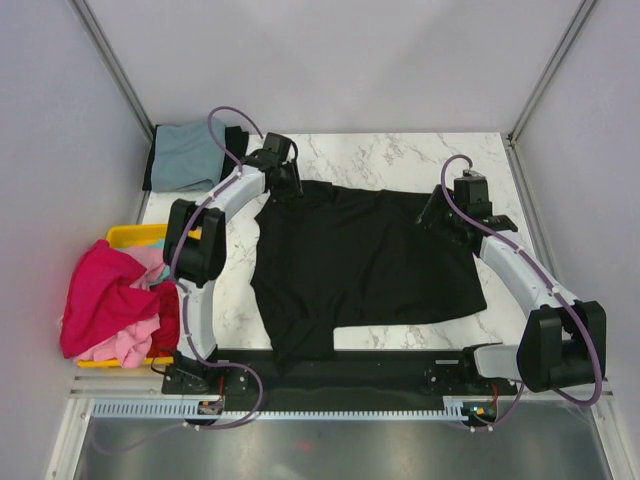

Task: Fold and stack the t-shirts
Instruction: Flatten the tshirt out

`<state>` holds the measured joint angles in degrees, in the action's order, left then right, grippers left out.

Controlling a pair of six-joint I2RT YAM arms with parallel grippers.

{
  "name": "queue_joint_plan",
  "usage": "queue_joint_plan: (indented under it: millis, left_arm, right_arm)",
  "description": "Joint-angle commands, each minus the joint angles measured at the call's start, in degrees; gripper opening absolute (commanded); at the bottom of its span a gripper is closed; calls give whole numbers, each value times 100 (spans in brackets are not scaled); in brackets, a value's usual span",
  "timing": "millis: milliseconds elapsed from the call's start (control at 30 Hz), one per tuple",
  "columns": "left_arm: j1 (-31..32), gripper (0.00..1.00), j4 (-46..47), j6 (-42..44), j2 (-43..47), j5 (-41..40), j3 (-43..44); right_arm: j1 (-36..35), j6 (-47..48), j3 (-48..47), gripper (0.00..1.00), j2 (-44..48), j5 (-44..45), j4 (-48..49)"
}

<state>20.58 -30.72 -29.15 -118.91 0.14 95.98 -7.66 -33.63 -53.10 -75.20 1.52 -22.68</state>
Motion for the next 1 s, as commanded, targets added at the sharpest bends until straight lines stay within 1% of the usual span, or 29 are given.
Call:
queue_joint_plan:
  millis: [0, 267, 500, 567, 767, 800, 967]
  left_arm:
    - [-124, 45, 137, 340, -342, 267, 543]
    - [-177, 43, 145, 392, -712, 293, 658]
    - [-177, 43, 145, 418, -870, 91, 623]
    - [-177, 46, 137, 436, -888, 74, 606]
    - [-177, 47, 136, 454, -818, 3, 536]
    - [-177, 47, 128, 462, -800, -162, 535]
    - [-177, 48, 84, 506, -669, -374, 483]
  right_arm:
    - [-25, 242, -42, 81, 14, -117, 229]
    - [-25, 313, -113, 80, -109, -319, 255]
    - [-25, 365, -16, 80, -109, -319, 255]
    - [-25, 383, 10, 80, -109, -301, 255]
    - [-25, 392, 72, 80, -153, -301, 272]
    - [-25, 383, 72, 80, -162, -310, 273]
    - [-25, 383, 72, 80, -232, -319, 316]
